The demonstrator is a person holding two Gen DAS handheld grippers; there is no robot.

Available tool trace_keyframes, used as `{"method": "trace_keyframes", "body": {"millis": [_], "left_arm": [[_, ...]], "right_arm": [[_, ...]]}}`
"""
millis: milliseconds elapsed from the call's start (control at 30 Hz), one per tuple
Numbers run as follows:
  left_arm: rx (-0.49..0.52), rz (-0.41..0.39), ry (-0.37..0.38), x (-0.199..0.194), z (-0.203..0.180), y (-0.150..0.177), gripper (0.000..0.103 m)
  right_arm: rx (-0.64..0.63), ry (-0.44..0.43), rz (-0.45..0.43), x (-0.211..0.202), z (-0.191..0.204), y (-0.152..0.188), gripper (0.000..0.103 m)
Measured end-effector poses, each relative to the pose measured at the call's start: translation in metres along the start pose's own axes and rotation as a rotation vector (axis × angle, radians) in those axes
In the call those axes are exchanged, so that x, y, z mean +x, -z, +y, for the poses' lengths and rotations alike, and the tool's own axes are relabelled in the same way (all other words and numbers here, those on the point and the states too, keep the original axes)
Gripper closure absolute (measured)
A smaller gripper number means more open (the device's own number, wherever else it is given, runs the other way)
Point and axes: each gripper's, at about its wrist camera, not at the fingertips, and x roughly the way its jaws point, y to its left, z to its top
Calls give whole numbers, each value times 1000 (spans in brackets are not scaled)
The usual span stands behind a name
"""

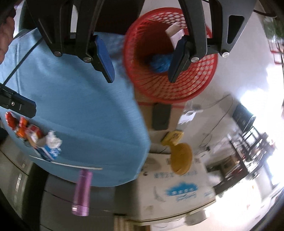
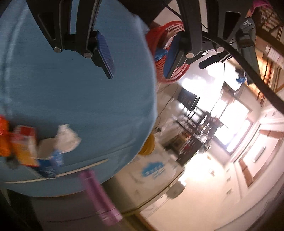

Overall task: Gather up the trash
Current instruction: 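Grasp the red plastic bag with the right tool while the left tool grasps the white tissue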

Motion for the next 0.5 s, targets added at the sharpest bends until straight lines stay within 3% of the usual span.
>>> {"method": "trace_keyframes", "body": {"millis": [233, 333, 500], "left_arm": [[104, -32, 72, -7, -69, -38, 39], [144, -50, 90, -1, -99, -56, 28], [190, -43, 125, 20, -141, -87, 27]], "right_arm": [[116, 95, -132, -75, -73, -7, 42], [175, 138, -187, -108, -106, -7, 42], [247, 218, -269, -158, -157, -12, 42]]}}
